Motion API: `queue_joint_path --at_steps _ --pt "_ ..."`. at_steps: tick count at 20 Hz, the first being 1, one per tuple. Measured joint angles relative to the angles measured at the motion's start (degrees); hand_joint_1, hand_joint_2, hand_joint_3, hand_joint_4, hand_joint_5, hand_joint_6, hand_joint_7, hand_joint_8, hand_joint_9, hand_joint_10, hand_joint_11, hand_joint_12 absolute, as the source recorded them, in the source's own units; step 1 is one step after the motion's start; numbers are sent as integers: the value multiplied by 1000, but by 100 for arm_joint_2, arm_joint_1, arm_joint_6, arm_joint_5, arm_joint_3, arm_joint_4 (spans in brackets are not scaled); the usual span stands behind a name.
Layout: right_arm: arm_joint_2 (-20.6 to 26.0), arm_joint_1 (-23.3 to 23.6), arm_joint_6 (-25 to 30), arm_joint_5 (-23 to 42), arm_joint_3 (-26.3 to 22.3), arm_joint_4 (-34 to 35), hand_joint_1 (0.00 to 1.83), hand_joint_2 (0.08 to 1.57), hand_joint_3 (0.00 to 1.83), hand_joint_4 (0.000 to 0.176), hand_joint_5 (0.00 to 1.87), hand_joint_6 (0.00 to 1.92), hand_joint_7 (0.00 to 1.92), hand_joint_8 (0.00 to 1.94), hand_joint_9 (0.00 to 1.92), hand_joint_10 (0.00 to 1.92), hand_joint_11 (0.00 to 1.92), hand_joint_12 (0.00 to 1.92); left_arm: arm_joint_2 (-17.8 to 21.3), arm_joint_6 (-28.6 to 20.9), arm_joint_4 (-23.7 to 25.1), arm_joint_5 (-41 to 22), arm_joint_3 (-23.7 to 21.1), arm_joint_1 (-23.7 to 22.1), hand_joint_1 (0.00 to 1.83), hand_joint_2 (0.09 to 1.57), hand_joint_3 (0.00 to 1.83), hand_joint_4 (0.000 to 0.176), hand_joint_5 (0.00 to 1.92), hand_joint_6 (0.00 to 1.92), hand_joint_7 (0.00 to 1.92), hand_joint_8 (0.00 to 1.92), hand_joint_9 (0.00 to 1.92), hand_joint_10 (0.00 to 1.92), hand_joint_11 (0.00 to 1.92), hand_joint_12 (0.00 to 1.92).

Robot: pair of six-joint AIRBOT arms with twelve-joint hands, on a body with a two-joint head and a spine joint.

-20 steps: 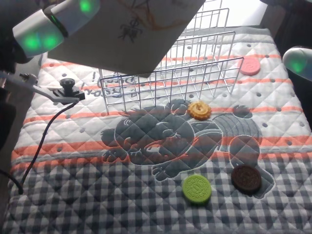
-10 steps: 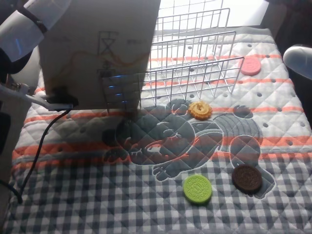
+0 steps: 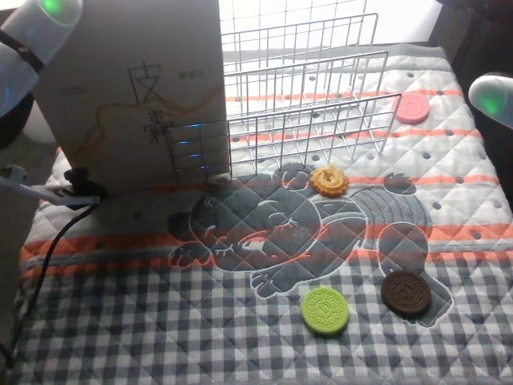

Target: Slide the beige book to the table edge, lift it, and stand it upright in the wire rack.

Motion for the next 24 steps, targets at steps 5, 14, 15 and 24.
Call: queue_joint_path --at_steps 5,14,15,24 --pt "0 -22 0 0 2 61 285 1361 2 0 302 2 354 3 370 8 308 2 -310 37 -393 149 153 -68 673 1021 2 176 223 0 262 3 208 5 0 611" --pt "-46 -22 0 -4 37 74 286 1361 0 0 306 3 336 1 352 3 311 5 -754 -201 -461 507 492 -328 653 1035 1 176 201 1 212 2 189 5 0 421" --pt "-59 -22 -2 4 57 83 272 1354 0 1 301 0 324 0 336 0 309 3 -804 -205 -459 516 520 -343 629 1031 0 176 206 3 220 5 195 6 0 407" --pt "-195 -22 -2 -22 168 101 253 1378 4 0 312 4 351 2 365 3 341 9 -1172 -212 -297 800 699 -680 550 952 5 176 157 4 154 2 165 8 0 111"
